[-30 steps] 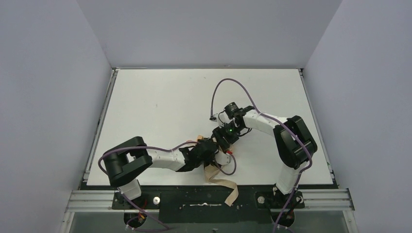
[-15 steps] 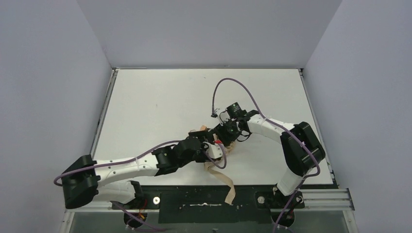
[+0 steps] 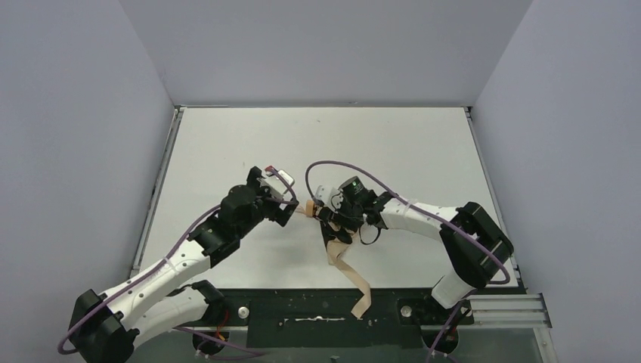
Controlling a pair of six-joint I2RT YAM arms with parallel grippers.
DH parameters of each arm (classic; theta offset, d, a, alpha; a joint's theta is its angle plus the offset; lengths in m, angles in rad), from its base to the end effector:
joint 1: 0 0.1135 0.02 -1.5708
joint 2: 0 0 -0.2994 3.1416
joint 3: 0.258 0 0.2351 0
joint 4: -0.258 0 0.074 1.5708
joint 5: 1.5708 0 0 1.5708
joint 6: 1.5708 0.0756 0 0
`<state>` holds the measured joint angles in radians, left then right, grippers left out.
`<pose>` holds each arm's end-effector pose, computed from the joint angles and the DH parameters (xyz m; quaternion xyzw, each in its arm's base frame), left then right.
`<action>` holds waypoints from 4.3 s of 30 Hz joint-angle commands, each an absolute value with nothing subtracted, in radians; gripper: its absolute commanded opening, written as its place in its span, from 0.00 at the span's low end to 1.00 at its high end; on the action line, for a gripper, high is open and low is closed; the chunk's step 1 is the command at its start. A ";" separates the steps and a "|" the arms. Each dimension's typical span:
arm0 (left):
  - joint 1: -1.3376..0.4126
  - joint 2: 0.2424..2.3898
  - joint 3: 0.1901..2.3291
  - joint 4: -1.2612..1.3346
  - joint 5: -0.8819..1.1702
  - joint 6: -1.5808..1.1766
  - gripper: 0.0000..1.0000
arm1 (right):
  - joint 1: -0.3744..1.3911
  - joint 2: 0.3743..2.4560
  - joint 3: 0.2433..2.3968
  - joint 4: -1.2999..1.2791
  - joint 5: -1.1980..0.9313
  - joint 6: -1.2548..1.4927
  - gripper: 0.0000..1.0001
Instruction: Put away the umbrella
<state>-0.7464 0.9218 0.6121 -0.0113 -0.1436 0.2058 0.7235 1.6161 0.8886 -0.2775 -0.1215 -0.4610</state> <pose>0.1652 -0.1381 0.2929 0.3335 0.7382 -0.0997 0.5779 0.2361 0.2208 0.1804 -0.5491 0.7858 0.0943 0.2686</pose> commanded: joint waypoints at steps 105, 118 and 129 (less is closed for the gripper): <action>-1.107 1.829 0.768 0.378 -0.417 0.768 0.00 | 0.278 1.153 1.217 -0.553 -0.324 0.093 0.92; -1.170 1.953 0.703 0.668 -0.534 1.008 0.00 | 0.266 1.738 1.423 -0.885 -0.715 -0.386 0.85; -1.184 2.002 0.675 0.748 -0.538 1.087 0.00 | 0.348 1.891 1.437 -0.977 -0.729 -0.633 0.83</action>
